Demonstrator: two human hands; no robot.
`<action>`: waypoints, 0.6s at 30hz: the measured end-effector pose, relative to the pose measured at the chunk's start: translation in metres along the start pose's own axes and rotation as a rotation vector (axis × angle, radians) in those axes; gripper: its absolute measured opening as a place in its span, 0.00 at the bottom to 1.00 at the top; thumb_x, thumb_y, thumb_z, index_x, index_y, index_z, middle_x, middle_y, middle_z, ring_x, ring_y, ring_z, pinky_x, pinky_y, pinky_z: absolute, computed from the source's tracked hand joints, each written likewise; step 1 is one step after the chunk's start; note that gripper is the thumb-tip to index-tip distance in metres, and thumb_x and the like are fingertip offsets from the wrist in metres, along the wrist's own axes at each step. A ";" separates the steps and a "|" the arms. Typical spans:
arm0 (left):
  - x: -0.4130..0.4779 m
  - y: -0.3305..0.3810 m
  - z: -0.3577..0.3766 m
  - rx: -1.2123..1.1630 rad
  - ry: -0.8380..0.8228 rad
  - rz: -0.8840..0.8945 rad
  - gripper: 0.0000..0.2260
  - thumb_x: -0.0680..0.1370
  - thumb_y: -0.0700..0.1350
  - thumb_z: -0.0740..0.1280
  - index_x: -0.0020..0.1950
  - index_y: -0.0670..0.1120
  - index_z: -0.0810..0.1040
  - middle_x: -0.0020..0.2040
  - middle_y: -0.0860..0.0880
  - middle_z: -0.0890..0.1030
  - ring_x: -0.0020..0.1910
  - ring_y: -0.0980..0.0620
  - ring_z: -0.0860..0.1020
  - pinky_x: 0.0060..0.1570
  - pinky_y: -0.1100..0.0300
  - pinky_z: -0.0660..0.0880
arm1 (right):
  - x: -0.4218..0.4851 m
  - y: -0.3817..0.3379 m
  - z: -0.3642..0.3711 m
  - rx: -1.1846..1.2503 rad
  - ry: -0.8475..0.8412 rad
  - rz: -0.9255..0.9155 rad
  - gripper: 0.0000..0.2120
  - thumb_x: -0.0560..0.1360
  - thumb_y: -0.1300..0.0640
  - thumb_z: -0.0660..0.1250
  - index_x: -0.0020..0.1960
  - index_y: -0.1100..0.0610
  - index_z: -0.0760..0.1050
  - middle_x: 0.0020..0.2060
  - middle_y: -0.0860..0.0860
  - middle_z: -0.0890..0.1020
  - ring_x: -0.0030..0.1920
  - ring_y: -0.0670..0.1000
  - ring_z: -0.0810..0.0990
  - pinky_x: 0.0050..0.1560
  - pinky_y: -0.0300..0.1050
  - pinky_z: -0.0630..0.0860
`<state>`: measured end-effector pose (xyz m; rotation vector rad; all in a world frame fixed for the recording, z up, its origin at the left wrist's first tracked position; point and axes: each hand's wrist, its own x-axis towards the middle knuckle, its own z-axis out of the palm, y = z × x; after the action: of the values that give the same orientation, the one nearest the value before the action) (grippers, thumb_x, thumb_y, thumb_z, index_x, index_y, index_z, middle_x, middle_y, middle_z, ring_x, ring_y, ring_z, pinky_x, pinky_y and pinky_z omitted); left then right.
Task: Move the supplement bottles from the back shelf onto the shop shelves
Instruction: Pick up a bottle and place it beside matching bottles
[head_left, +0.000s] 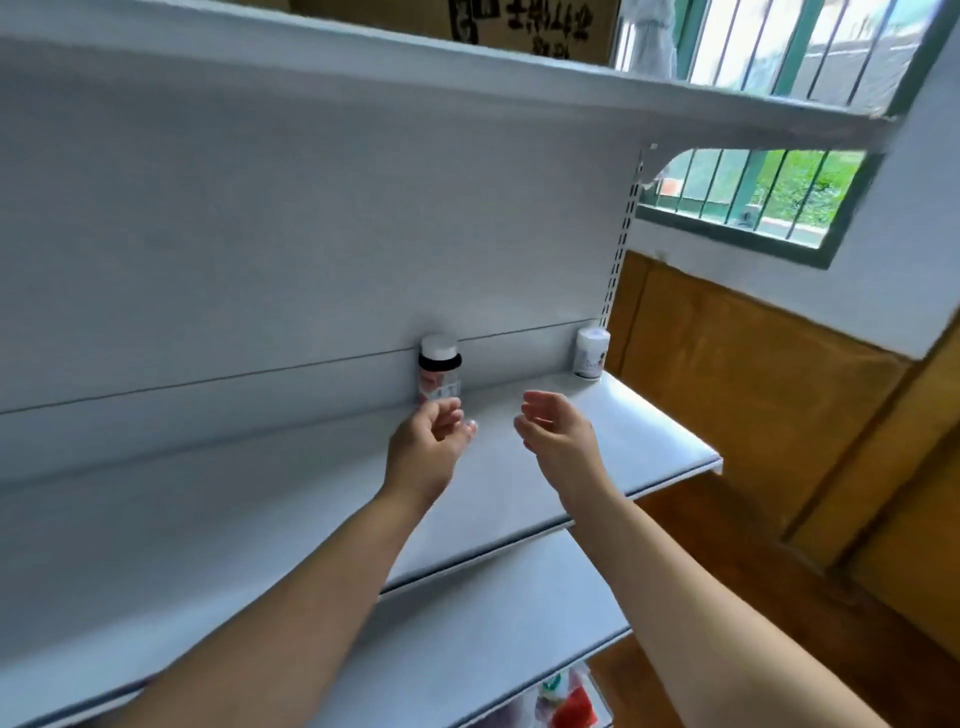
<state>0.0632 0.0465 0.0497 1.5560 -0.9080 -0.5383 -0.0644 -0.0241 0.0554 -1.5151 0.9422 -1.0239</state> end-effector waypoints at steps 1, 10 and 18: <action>0.007 -0.003 0.006 -0.003 0.047 -0.026 0.13 0.74 0.42 0.69 0.58 0.44 0.76 0.51 0.49 0.79 0.51 0.53 0.77 0.55 0.62 0.71 | 0.015 0.005 -0.003 0.006 -0.037 0.001 0.13 0.73 0.65 0.67 0.57 0.59 0.74 0.51 0.54 0.79 0.50 0.51 0.77 0.51 0.46 0.74; 0.053 -0.025 0.029 0.029 0.332 -0.189 0.11 0.73 0.37 0.68 0.55 0.41 0.76 0.49 0.46 0.79 0.48 0.51 0.77 0.58 0.58 0.72 | 0.114 0.040 0.007 -0.049 -0.300 0.047 0.15 0.71 0.66 0.67 0.57 0.59 0.75 0.49 0.53 0.79 0.47 0.50 0.76 0.49 0.45 0.73; 0.092 -0.051 0.029 0.139 0.413 -0.332 0.19 0.74 0.37 0.66 0.64 0.44 0.70 0.54 0.45 0.79 0.53 0.46 0.78 0.56 0.53 0.73 | 0.151 0.059 0.042 -0.059 -0.420 0.107 0.23 0.70 0.68 0.66 0.65 0.59 0.70 0.53 0.54 0.78 0.49 0.50 0.76 0.47 0.40 0.71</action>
<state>0.1079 -0.0437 0.0087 1.8716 -0.3805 -0.3680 0.0215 -0.1615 0.0129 -1.6271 0.7479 -0.5725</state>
